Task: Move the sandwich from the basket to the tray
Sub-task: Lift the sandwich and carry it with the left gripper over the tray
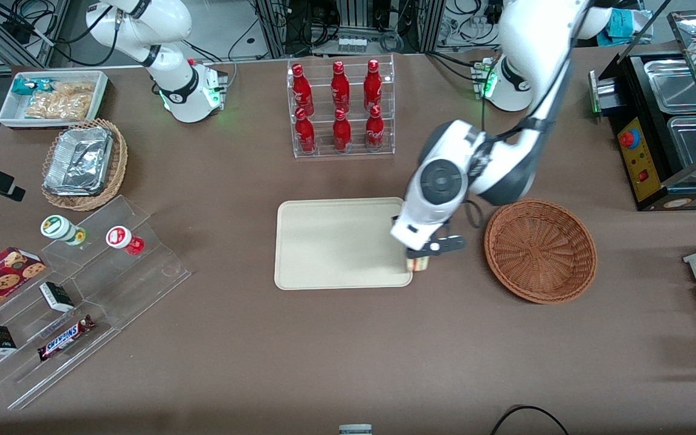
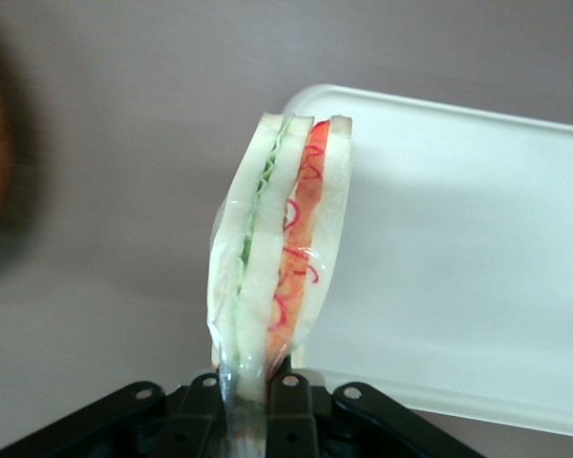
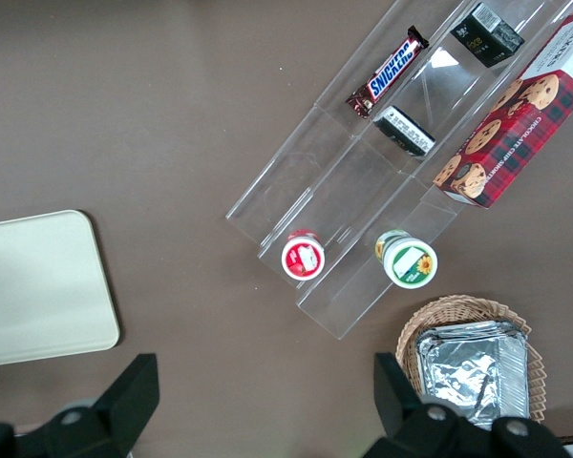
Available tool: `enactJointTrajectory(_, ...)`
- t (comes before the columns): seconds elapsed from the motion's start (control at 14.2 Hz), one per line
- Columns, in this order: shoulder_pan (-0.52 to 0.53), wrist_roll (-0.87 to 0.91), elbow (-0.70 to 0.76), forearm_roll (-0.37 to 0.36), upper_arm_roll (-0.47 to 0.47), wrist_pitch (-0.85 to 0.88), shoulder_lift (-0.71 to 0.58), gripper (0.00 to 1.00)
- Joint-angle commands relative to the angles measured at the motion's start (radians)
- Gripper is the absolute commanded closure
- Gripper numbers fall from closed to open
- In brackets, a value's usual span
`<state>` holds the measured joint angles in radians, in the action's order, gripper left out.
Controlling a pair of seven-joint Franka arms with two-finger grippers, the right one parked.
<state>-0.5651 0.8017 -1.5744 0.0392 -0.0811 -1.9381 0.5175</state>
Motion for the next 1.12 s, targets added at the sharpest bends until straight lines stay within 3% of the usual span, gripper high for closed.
enactJointTrajectory(0.0,-0.082,0.1,0.143,0.005,0.015,-0.011,0.113,0.95)
enactJointTrajectory(0.28,-0.171,0.169,0.158,0.008,0.014,-0.168,0.179,0.95)
enactJointTrajectory(0.7,-0.211,0.226,0.231,0.011,0.009,-0.185,0.274,0.94)
enactJointTrajectory(0.84,-0.21,0.232,0.226,0.01,0.001,-0.185,0.274,0.88)
enactJointTrajectory(0.91,-0.21,0.237,0.229,0.01,0.001,-0.185,0.282,0.74)
enactJointTrajectory(0.98,-0.21,0.247,0.231,0.01,0.001,-0.186,0.283,0.1)
enactJointTrajectory(1.05,-0.211,0.264,0.226,0.01,0.001,-0.185,0.277,0.0)
